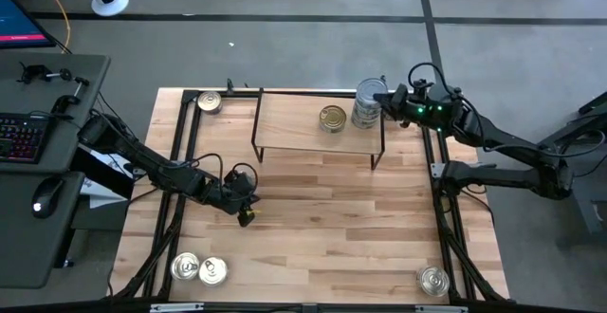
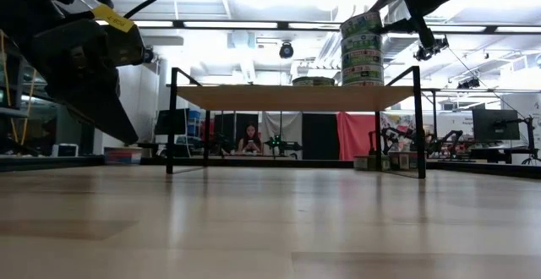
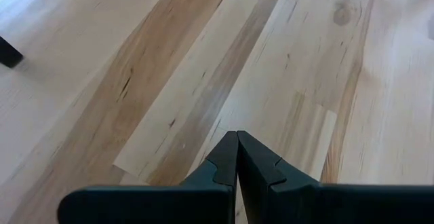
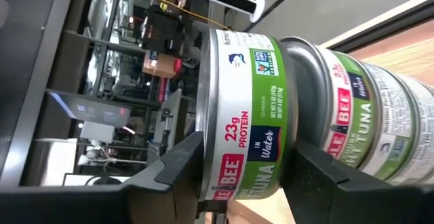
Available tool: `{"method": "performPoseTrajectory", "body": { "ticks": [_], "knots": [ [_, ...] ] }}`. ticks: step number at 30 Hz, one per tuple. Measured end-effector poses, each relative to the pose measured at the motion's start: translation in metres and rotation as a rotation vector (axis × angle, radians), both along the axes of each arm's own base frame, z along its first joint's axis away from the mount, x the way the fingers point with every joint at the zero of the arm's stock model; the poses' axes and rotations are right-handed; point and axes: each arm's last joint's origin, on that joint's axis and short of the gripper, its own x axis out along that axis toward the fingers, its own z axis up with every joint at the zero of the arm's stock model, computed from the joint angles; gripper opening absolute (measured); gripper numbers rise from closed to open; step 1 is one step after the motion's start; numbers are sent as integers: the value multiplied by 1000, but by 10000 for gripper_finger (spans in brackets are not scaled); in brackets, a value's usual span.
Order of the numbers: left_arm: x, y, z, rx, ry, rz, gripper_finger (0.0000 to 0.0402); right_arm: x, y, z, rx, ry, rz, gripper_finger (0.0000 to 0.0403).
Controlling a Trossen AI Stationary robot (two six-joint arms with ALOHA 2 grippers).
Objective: Stack canned seafood by type on shelf
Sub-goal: Stack the green white tuna can on top of the other green white tuna can on the shelf
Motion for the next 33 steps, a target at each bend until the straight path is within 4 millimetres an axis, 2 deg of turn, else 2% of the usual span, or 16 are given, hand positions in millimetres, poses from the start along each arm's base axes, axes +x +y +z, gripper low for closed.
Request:
{"method": "performPoseTrajectory", "body": {
  "ticks": [8,17,19,33],
  "knots": [
    [0,0,0,0,0,0,0,0,0,0,0,3,3,180],
    [0,0,0,-3,1,-2,0,0,-1,3,-28,-13,-19,255],
    [0,0,0,-4,1,-2,0,0,-1,5,-68,-8,-7,259],
    [0,0,0,-4,1,-3,0,-2,-1,20,-40,99,-23,259]
  ]
}}
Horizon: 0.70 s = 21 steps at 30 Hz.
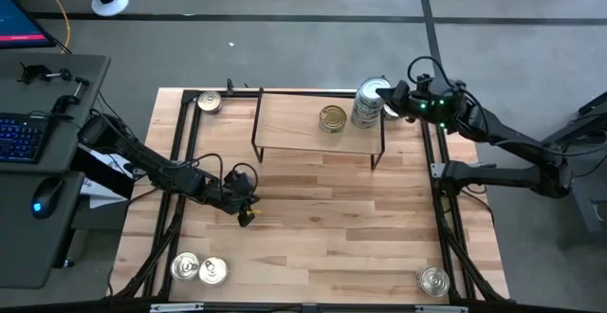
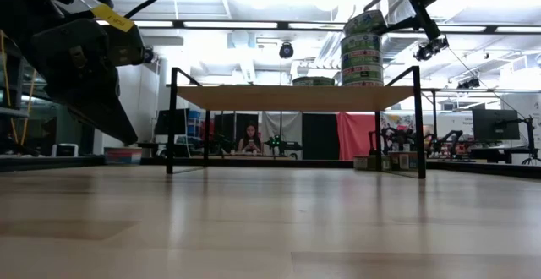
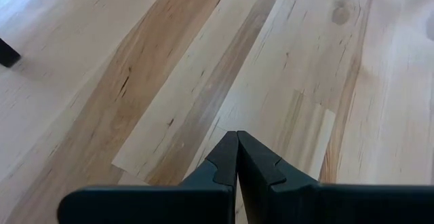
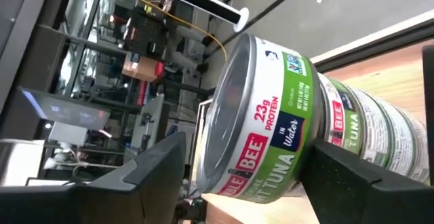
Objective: Stack canned seafood by type on shelf
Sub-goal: Stack the green white tuna can on top of the other green white tuna can on the shelf
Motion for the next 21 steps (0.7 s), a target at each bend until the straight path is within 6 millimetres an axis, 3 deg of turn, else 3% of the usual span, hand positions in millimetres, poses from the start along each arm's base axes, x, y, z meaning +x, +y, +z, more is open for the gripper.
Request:
{"method": "performPoseTrajectory", "body": {
  "ticks": [11,21],
  "knots": [
    [0,0,0,-1,-1,0,0,20,-10,4,45,66,44,259],
    [0,0,0,-1,-1,0,0,11,-4,22,65,178,60,259]
  ]
}}
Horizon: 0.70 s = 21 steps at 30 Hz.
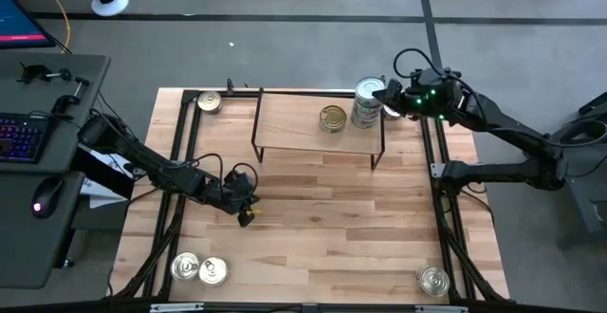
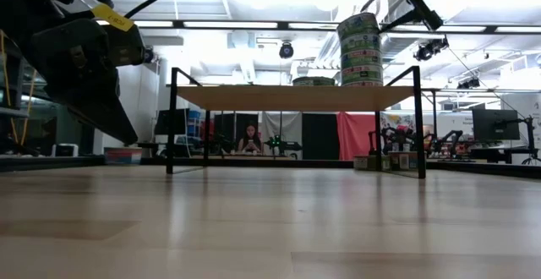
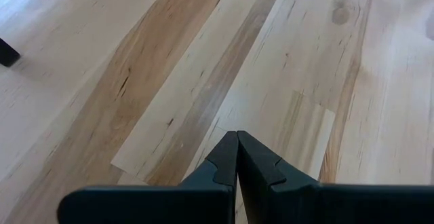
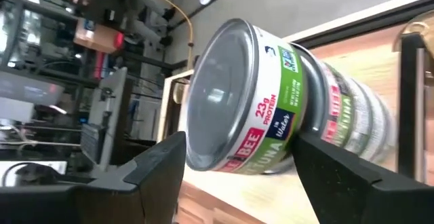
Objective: Stack canned seafood by type on shelf
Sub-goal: Stack the green white tuna can on top of the other green white tuna can on the shelf, then put the blue pink tuna can on the shelf
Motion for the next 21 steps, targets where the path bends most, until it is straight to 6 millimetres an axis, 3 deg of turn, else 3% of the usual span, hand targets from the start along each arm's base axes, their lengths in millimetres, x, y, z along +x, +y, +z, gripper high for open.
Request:
{"method": "performPoseTrajectory", "body": {
  "ticks": [21],
  "knots": [
    [0,0,0,-35,-7,38,0,-13,6,21,-36,81,19,259]
  ]
}}
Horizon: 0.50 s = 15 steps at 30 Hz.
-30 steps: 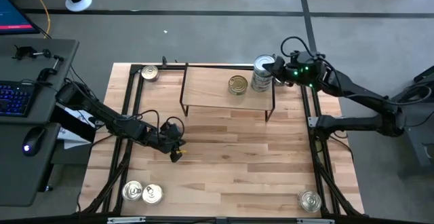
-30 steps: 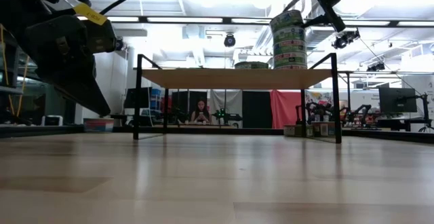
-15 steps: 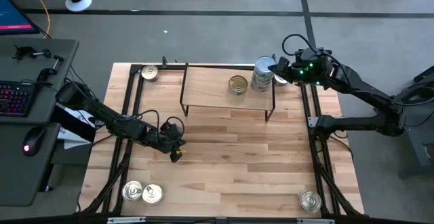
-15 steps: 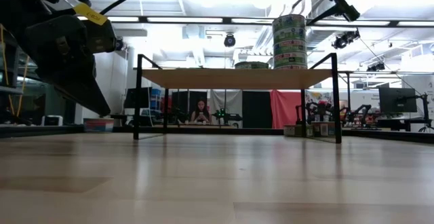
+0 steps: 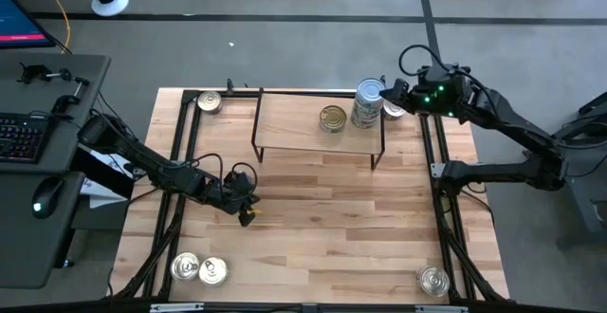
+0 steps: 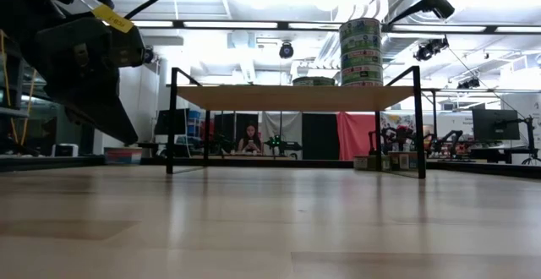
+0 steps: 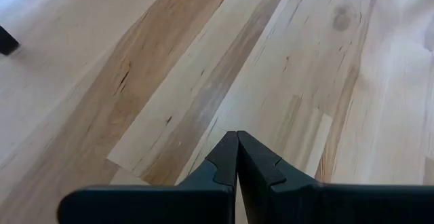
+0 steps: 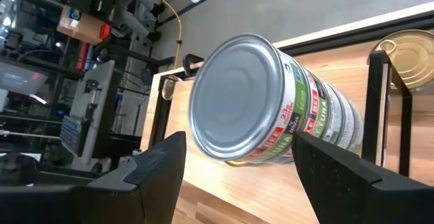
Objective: Stack canned seafood by type on shelf
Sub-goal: Put the blue pink tuna can on the shelf
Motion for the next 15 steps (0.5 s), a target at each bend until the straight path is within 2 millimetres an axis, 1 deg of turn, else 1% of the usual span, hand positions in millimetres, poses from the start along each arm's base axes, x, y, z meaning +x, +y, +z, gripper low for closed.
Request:
{"method": "performPoseTrajectory", "body": {
  "ticks": [3,8,15],
  "knots": [
    [0,-1,0,-25,1,-15,0,-1,0,3,-6,-9,-1,259],
    [1,-3,1,-76,4,-54,0,-1,1,3,2,-6,-5,259],
    [1,-3,1,-83,6,-58,0,-1,1,2,2,-2,-4,259]
  ]
}}
